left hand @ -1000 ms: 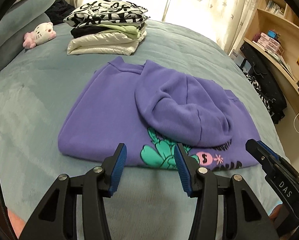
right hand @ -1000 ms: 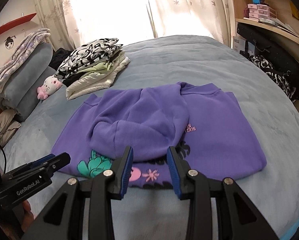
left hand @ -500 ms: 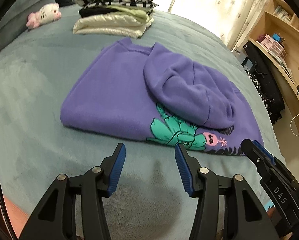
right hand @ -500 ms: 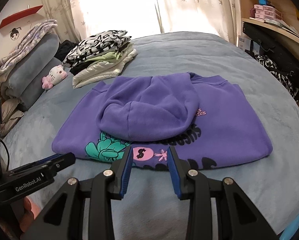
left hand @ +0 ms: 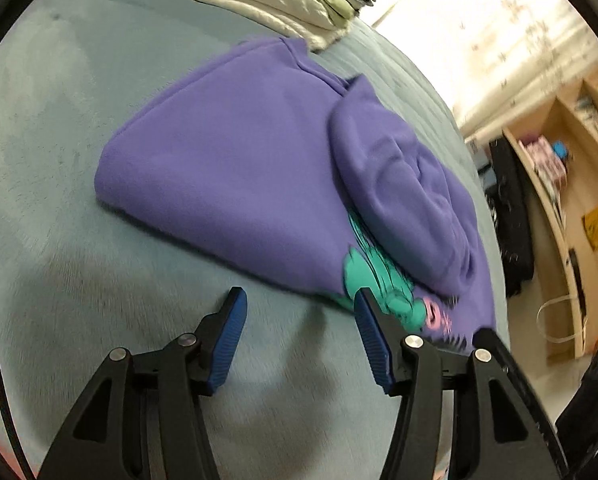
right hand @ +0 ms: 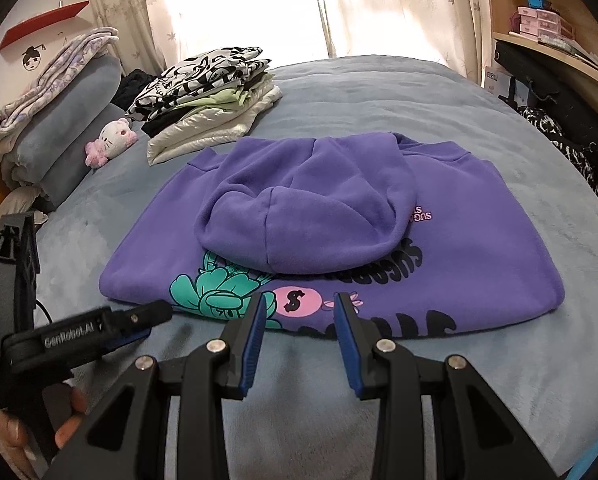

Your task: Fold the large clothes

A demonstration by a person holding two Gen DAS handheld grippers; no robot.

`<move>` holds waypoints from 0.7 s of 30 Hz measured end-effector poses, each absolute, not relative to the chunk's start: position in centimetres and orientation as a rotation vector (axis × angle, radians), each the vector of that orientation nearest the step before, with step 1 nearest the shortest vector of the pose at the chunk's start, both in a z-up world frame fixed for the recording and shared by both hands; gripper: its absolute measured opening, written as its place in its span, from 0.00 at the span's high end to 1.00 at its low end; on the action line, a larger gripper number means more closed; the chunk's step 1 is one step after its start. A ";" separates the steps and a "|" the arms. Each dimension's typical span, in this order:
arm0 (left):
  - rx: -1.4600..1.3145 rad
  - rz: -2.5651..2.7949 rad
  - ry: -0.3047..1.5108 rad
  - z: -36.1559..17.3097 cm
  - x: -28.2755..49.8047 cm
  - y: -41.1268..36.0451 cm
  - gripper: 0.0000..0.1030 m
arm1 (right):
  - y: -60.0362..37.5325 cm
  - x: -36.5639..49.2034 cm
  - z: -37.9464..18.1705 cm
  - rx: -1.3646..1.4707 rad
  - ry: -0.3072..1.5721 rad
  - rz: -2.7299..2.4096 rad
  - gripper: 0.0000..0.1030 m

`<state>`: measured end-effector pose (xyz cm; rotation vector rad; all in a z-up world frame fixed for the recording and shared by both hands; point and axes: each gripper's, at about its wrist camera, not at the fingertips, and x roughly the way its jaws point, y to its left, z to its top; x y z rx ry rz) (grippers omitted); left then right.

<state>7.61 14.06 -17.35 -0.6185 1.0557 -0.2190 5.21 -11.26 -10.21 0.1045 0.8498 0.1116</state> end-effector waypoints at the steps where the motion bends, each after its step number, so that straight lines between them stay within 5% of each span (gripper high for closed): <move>1: -0.627 -0.215 1.050 -17.6 8.0 14.2 0.47 | -11.2 5.4 -10.3 0.105 0.849 0.113 0.66; 16: -0.717 -0.170 0.951 -20.2 16.1 15.7 0.45 | -10.8 10.9 -10.4 0.086 0.823 0.077 0.66; 21: -0.643 -0.117 0.894 -19.2 16.7 15.7 0.61 | -10.2 14.2 -10.0 0.026 0.765 0.023 0.67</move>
